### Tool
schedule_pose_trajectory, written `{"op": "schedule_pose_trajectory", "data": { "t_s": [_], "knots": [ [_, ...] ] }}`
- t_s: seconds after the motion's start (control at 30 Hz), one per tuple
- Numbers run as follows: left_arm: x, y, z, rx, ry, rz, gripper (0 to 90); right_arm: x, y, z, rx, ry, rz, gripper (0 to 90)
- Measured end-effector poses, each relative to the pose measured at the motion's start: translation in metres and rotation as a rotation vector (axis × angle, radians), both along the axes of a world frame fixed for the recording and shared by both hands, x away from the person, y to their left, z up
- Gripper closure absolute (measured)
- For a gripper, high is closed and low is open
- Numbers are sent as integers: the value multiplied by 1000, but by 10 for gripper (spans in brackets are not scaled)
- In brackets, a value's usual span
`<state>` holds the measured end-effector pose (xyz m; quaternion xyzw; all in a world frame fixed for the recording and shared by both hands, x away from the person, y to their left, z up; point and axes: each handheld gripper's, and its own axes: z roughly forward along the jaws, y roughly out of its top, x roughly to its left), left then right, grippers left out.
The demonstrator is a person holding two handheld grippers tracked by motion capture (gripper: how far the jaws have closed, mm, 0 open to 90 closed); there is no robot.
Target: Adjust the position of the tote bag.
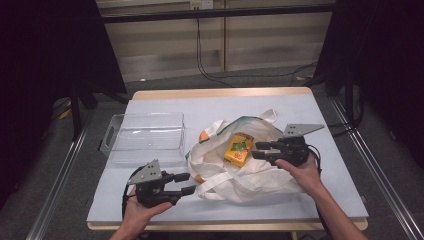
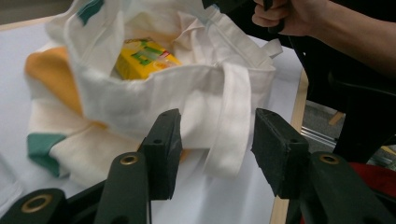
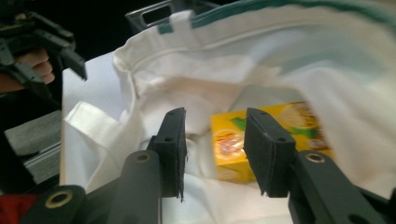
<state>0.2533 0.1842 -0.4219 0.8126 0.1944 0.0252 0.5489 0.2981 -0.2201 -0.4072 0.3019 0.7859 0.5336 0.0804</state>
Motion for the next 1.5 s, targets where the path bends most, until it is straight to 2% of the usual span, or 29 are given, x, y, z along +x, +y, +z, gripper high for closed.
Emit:
{"op": "schedule_pose_trajectory", "data": {
  "t_s": [0.1,0.17,0.23,0.27,0.3,0.47,0.57,0.63,0.7,0.77,0.83,0.87,0.97,1.0,1.03,1.13,1.17,1.2,1.23,1.33,1.47,1.5],
  "knots": [
    [1,-12,3,20,-25,-21,546,-2,-14,3,7,-11,-38,621],
    [2,-20,4,30,-35,-54,553,-2,-20,3,-16,-17,-55,630],
    [2,-26,6,16,-33,-80,566,-3,-27,2,-14,-18,-76,610],
    [2,-28,7,2,-27,-87,570,-2,-31,1,-10,-22,-95,569],
    [2,-31,9,11,-30,-89,568,-2,-34,0,-11,-26,-117,548],
    [5,-47,17,9,-46,-107,517,3,-51,-4,-1,-23,-179,559],
    [11,-60,19,47,-59,-134,506,6,-58,-2,-8,-22,-200,554],
    [17,-67,19,55,-41,-158,470,10,-62,-1,-31,-29,-220,512],
    [20,-75,20,68,-62,-163,455,14,-67,-1,-39,-22,-232,506],
    [23,-82,21,81,-76,-176,435,16,-70,0,-31,-40,-257,507],
    [26,-89,20,104,-79,-178,420,19,-71,-2,-50,-29,-255,507],
    [27,-92,18,111,-80,-178,407,23,-71,-5,-57,-6,-244,502],
    [35,-102,14,173,-79,-190,350,32,-68,-13,-103,6,-255,494],
    [36,-106,13,184,-79,-196,340,35,-67,-15,-95,15,-251,501],
    [37,-108,12,187,-71,-206,326,39,-66,-17,-86,17,-243,555],
    [38,-117,8,248,-113,-205,315,44,-60,-19,-77,21,-227,686],
    [39,-119,6,253,-114,-210,313,46,-57,-18,-73,20,-229,769],
    [39,-122,4,265,-110,-223,307,48,-57,-16,-62,22,-220,801],
    [39,-123,4,277,-115,-230,299,50,-56,-13,-53,20,-224,871],
    [35,-128,1,312,-138,-249,267,57,-52,-7,-67,6,-228,880],
    [33,-132,-6,427,-197,-272,240,67,-45,-6,-79,29,-211,882],
    [32,-133,-8,432,-189,-283,235,70,-43,-6,-81,31,-208,882]
  ]
}}
